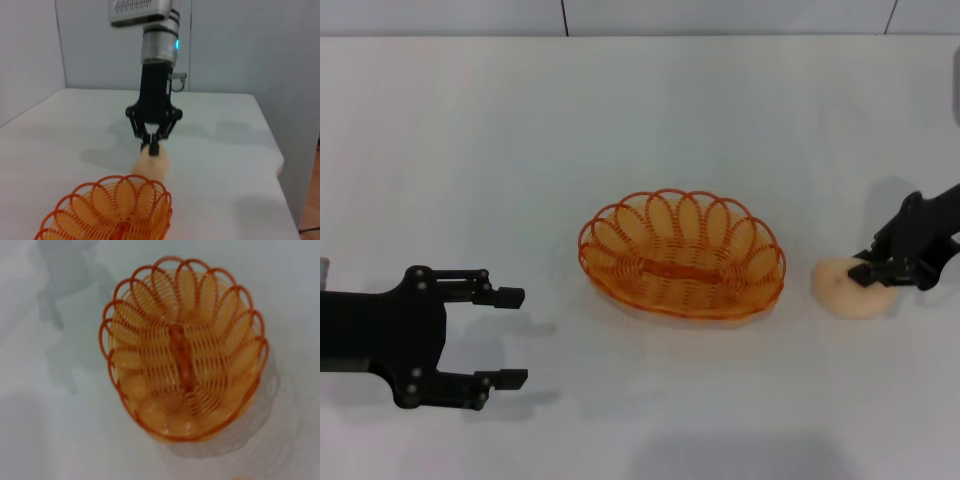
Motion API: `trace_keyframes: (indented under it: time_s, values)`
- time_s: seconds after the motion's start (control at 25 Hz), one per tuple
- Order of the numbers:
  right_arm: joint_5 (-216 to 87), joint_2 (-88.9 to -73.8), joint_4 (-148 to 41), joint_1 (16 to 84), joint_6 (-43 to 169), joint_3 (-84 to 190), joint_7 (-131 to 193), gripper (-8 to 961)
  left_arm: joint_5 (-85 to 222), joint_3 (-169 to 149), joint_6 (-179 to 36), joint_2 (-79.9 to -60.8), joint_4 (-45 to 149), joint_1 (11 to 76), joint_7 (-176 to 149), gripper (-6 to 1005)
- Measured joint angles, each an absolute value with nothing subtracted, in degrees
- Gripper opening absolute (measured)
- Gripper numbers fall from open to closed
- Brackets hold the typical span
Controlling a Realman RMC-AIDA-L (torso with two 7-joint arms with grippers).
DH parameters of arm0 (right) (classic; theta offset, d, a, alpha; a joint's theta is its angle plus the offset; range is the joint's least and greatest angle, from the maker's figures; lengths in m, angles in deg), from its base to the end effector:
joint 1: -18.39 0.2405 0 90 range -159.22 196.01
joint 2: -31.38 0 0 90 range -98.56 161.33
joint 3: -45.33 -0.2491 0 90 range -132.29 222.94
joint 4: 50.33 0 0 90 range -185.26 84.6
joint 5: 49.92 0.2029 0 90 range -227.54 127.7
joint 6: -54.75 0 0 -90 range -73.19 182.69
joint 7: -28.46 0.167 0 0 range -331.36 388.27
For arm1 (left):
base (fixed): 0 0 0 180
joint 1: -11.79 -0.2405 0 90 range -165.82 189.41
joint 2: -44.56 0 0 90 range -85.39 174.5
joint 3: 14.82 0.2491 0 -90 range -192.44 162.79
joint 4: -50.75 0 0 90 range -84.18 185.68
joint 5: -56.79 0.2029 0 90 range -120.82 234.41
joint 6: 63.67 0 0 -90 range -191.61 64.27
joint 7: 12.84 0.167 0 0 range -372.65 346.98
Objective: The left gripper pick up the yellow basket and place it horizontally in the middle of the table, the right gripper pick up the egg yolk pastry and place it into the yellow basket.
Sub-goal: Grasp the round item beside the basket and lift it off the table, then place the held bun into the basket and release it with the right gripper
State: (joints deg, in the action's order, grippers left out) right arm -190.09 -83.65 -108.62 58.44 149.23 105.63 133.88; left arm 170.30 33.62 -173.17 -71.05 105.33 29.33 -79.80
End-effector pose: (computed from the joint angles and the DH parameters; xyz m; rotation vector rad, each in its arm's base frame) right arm 0.2159 0.3575 0.0053 -2.9768 0.4838 -0.3249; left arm -0.2621 0.2488 0.0264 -2.9950 -0.1053 -0.5745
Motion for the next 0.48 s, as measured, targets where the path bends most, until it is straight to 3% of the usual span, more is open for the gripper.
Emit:
trace_keyframes:
  time_s: [0.48]
  values:
    - [-184.15, -83.82, -122.7, 58.98, 154.38, 104.04, 139.18, 60, 171.66, 33.51, -172.17, -71.44, 105.33, 29.76, -80.23, 735]
